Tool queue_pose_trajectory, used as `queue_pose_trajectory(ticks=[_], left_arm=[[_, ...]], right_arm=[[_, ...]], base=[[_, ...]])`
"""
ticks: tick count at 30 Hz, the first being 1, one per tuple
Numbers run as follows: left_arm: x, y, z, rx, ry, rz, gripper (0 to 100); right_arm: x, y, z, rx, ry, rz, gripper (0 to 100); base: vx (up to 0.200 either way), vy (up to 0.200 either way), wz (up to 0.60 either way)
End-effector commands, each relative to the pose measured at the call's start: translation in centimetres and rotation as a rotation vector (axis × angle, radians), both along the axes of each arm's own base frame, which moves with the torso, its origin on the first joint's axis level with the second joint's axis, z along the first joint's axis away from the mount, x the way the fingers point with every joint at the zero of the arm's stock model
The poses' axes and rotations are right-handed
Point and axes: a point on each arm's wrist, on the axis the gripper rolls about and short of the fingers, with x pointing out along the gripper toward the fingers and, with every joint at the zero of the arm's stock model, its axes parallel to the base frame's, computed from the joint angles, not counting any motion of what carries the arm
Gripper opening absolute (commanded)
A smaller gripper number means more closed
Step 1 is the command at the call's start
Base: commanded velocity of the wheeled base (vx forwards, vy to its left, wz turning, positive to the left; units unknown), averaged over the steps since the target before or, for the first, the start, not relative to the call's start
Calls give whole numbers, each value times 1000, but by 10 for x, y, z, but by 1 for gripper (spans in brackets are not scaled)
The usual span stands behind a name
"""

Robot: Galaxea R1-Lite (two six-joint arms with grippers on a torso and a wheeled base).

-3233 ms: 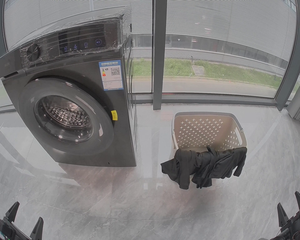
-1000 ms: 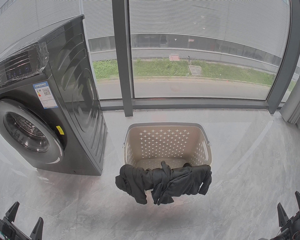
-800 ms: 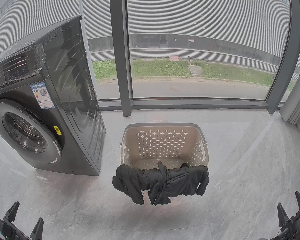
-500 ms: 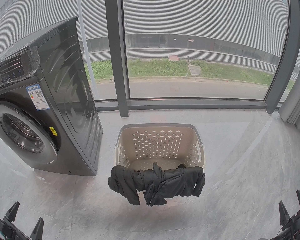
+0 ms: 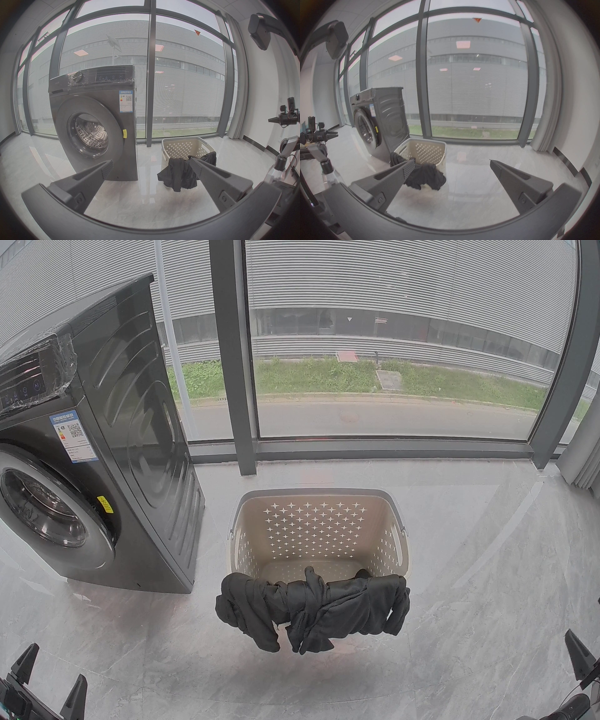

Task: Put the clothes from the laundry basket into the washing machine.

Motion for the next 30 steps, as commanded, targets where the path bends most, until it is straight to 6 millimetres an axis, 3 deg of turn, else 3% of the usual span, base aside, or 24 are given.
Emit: queue_pose_trajectory(ticks=[1, 5, 12, 16, 17, 19, 30], left_arm=[[0, 0, -5, -4, 2, -3, 100], [0, 0, -5, -4, 2, -2, 100], [0, 0, -5, -4, 0, -2, 100], [0, 0, -5, -4, 2, -2, 100], [0, 0, -5, -4, 2, -3, 100], [0, 0, -5, -6, 2, -3, 100], [0, 0, -5, -13, 3, 1, 100]], right_arm=[[33, 2, 5, -34, 181, 70, 100], [28, 1, -11, -33, 186, 60, 100], [-9, 1, -57, -35, -49, 20, 100], [-8, 0, -58, -4, -46, -33, 100], [-7, -3, -62, 37, -28, -164, 100], [-7, -4, -62, 74, -21, -194, 100], [-7, -3, -63, 35, -28, -159, 100]], base=[[0, 0, 0], [0, 0, 0], [0, 0, 0], [0, 0, 0], [0, 0, 0], [0, 0, 0], [182, 0, 0]])
